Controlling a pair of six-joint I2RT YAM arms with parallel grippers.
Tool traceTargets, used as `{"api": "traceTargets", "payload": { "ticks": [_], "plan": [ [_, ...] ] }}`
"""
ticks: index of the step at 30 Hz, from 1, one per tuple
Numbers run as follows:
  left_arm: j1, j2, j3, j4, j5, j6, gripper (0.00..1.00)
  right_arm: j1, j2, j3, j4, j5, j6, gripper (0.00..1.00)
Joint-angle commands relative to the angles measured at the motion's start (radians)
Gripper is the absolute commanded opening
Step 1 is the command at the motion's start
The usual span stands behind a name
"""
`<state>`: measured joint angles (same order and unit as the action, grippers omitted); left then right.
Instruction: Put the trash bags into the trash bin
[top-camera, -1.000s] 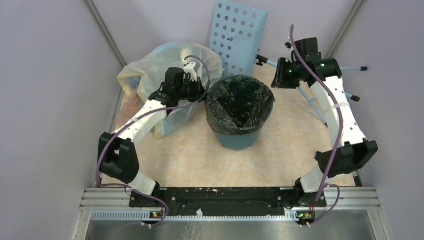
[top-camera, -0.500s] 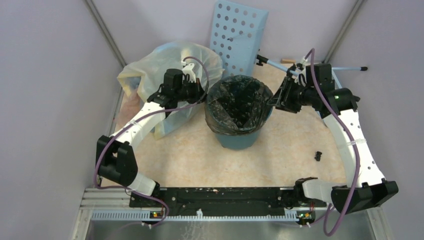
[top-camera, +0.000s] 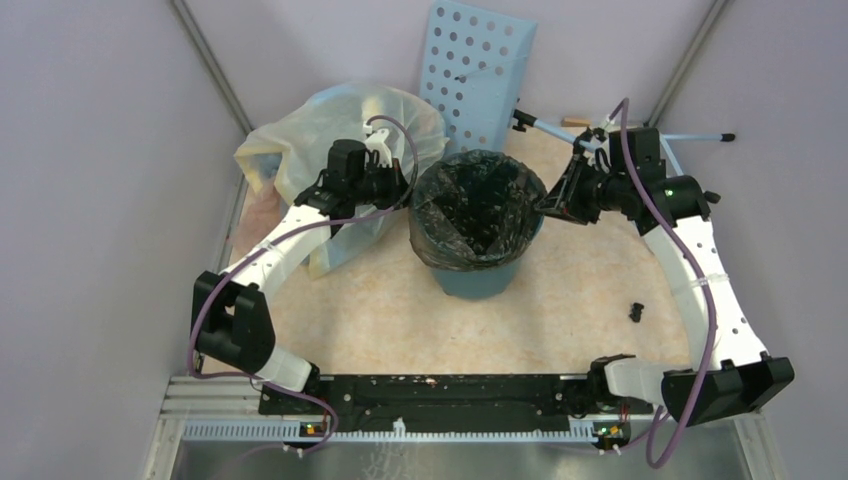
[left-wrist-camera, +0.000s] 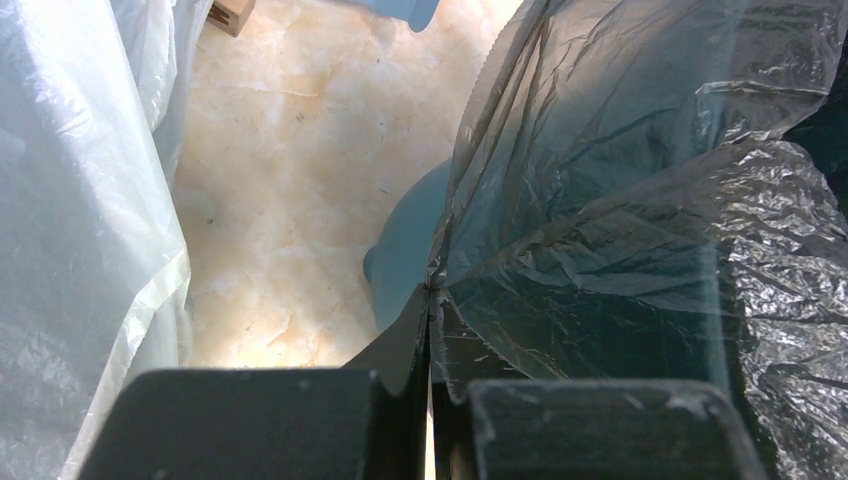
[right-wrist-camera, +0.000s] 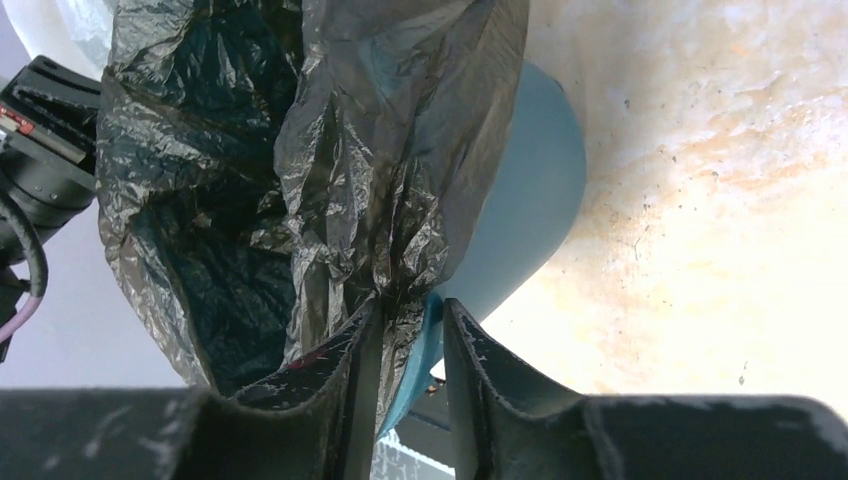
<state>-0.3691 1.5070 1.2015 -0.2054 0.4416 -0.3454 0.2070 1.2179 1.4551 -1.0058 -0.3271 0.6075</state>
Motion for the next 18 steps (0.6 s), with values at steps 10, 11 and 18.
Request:
{"api": "traceTargets", "payload": {
  "ticks": [10,11,18],
  "plan": [
    [0.001,-0.027,0.028,0.009,0.014,0.009,0.00,-0.006,-0.007,0.087,-0.065,0.055,-0.065,0.08],
    [0.002,-0.028,0.029,0.009,0.011,0.011,0.00,-0.006,-0.007,0.091,-0.068,0.058,-0.070,0.08],
    [0.002,-0.027,0.028,0.007,0.010,0.013,0.00,-0.005,-0.010,0.111,-0.096,0.062,-0.092,0.07]
  ]
}}
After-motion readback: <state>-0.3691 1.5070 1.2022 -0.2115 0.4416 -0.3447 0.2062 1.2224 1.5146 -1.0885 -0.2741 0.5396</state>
